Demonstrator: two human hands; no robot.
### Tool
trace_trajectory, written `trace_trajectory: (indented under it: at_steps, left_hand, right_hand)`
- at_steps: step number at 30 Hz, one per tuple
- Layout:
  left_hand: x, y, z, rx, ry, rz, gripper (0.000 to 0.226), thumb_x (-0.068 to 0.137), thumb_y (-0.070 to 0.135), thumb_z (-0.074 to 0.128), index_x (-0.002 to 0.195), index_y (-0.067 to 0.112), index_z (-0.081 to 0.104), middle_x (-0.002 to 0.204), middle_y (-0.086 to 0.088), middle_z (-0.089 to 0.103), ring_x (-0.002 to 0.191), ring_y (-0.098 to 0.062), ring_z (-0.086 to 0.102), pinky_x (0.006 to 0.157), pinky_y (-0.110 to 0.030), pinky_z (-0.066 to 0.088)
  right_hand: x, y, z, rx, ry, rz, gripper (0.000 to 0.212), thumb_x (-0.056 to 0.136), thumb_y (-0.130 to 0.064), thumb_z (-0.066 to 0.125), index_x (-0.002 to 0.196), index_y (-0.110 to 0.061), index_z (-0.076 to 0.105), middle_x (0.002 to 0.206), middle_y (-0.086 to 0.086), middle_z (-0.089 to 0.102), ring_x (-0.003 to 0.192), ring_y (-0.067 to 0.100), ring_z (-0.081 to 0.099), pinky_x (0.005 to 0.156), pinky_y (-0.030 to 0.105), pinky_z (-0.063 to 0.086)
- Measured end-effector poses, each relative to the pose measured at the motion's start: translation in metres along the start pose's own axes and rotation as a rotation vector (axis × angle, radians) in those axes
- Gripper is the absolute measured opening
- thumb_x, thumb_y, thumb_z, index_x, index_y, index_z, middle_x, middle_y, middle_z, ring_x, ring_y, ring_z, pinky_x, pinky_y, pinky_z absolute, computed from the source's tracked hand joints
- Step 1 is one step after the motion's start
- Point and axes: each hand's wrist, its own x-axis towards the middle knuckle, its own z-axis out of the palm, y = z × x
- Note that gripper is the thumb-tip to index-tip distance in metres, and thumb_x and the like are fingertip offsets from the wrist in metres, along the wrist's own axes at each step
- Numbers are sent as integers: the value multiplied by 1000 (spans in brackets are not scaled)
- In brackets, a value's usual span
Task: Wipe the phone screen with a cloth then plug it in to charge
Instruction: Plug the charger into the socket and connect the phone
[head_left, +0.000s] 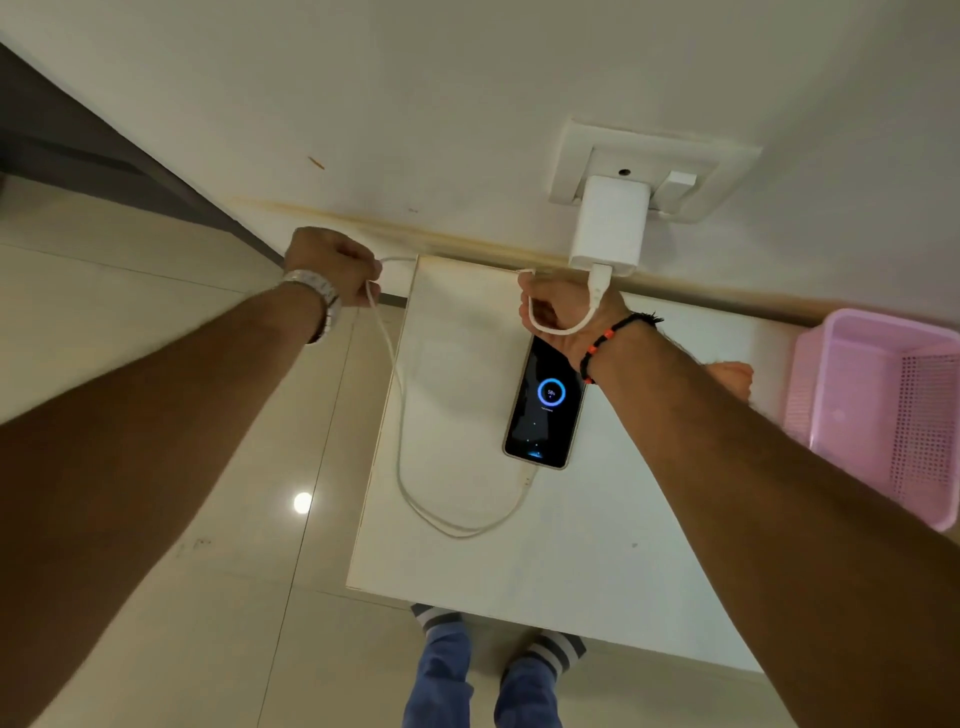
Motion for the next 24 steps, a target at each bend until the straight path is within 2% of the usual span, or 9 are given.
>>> trace_trajectory:
  at_steps: [3, 5, 7, 11, 13, 17, 20, 22, 24]
  left_hand:
    - [1, 0, 35, 134, 75, 95, 10, 80, -1, 77, 77, 8, 77, 79, -14, 78, 54, -28, 75, 59, -38, 66]
    - [5, -1, 49, 308, 8, 121, 14, 84, 5, 68, 81, 12, 80, 84, -12, 79, 69, -29, 76, 69, -33, 64]
    - [9, -2, 55, 433, -130, 59, 19, 89, 4, 59, 92, 5, 78, 95, -16, 77, 80, -32, 73, 77, -39, 63]
    - [9, -11, 43, 338, -283, -213, 26, 102, 9, 51, 121, 9, 69, 116, -11, 71, 99, -28, 69, 86, -52, 61]
    - [10, -17, 35, 211, -249, -226, 33, 103, 5, 51, 130, 13, 66, 122, -12, 70, 104, -28, 70, 82, -50, 62]
    - [7, -28, 25, -40, -91, -121, 25, 98, 4, 62, 118, 17, 70, 112, -18, 74, 104, -31, 74, 74, -45, 64]
    - [1, -37, 26, -69, -56, -48, 29, 97, 17, 68, 126, 17, 66, 106, -12, 74, 104, -27, 74, 78, -45, 64]
    - [-10, -44, 23, 36, -1, 73, 39, 95, 23, 71, 132, 17, 61, 124, -11, 69, 110, -25, 69, 94, -44, 59]
    - [-33, -51, 19, 303, 108, 372, 45, 93, 24, 72, 135, 13, 59, 133, -13, 61, 117, -26, 63, 103, -36, 50]
  right_hand:
    - [8, -4, 1, -206, 20, 1, 20, 97, -3, 56, 81, -13, 52, 68, 1, 59, 63, 12, 53, 51, 20, 50]
    - [11, -4, 1, -245, 23, -20, 18, 96, -2, 56, 82, -11, 52, 70, 5, 57, 65, 15, 52, 55, 20, 49]
    - [11, -4, -1, -206, 58, -64, 9, 92, -1, 61, 94, -9, 56, 83, 13, 53, 69, 18, 53, 65, 27, 51]
    - [-5, -7, 3, -81, -8, -75, 14, 93, 1, 63, 106, -1, 57, 79, 12, 58, 62, 18, 58, 49, 21, 56]
    - [-15, -7, 5, -85, -62, -79, 13, 95, -4, 62, 107, -1, 59, 82, 11, 60, 64, 20, 59, 54, 24, 55]
    - [-30, -1, 1, -98, -55, -56, 16, 95, -17, 62, 106, -6, 68, 92, 9, 65, 70, 20, 62, 67, 29, 54]
    - [-37, 8, -5, -118, 31, -68, 22, 94, -21, 64, 109, -6, 70, 100, 11, 71, 84, 24, 68, 82, 35, 58]
    - [-43, 15, -8, -109, 97, -91, 18, 94, -18, 64, 106, -6, 71, 99, 11, 72, 84, 23, 69, 78, 34, 60]
    - [-51, 22, -15, -111, 171, -128, 10, 92, -11, 63, 98, -7, 71, 93, 12, 72, 77, 22, 68, 72, 31, 61]
